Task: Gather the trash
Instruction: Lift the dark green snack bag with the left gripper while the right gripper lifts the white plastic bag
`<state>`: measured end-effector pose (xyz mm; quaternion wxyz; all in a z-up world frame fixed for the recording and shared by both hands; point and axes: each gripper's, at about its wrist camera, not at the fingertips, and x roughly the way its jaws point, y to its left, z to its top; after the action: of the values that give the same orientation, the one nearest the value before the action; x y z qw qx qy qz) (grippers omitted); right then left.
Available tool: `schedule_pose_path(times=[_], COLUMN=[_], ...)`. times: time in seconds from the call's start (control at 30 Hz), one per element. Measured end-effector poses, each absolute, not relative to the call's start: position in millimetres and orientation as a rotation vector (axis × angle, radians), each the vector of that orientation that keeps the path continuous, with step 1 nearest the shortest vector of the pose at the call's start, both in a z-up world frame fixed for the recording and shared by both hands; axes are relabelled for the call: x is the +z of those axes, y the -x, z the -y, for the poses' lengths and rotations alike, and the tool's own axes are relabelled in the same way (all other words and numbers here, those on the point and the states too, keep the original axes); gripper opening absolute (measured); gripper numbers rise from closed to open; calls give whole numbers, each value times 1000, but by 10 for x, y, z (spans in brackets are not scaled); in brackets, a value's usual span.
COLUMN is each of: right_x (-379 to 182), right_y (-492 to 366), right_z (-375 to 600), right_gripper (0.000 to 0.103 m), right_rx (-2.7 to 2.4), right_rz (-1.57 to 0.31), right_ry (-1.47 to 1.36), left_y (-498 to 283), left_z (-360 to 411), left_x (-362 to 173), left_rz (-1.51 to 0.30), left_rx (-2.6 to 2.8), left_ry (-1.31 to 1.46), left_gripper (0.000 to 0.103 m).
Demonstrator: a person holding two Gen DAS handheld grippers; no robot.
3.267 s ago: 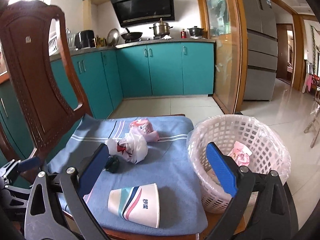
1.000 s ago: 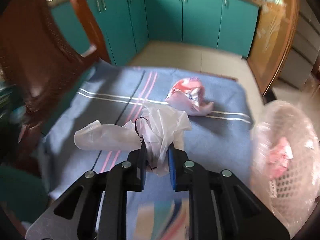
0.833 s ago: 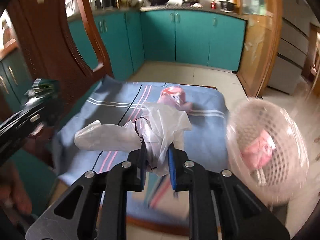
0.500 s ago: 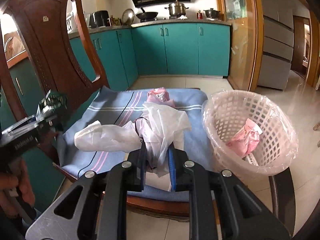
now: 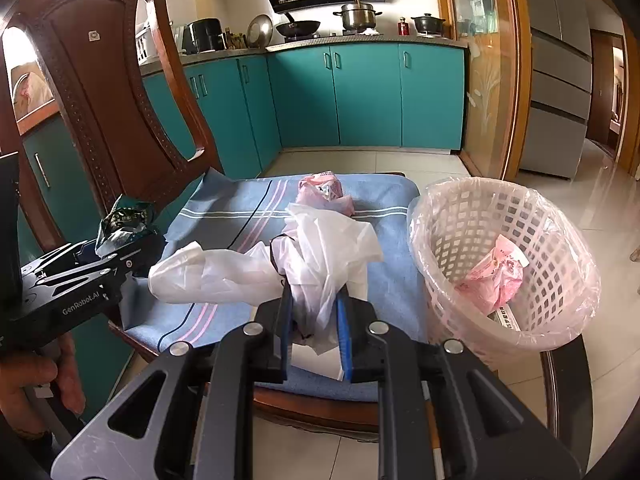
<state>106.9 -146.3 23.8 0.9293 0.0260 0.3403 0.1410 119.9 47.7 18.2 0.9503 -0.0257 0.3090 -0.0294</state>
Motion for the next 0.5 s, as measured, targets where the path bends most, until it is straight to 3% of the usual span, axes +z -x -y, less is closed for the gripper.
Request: schedule_pose_path(times=[0.5], right_x=[227], right_y=[-1074], right_z=[1440], right_gripper=[19], right_rx=[293], right_rz=[-702], right_ry=[-49], left_y=[-1168], left_z=[-469], left_x=[123], left_rz=[-638], left_rx=[-61], left_ry=[52], left_gripper=[60])
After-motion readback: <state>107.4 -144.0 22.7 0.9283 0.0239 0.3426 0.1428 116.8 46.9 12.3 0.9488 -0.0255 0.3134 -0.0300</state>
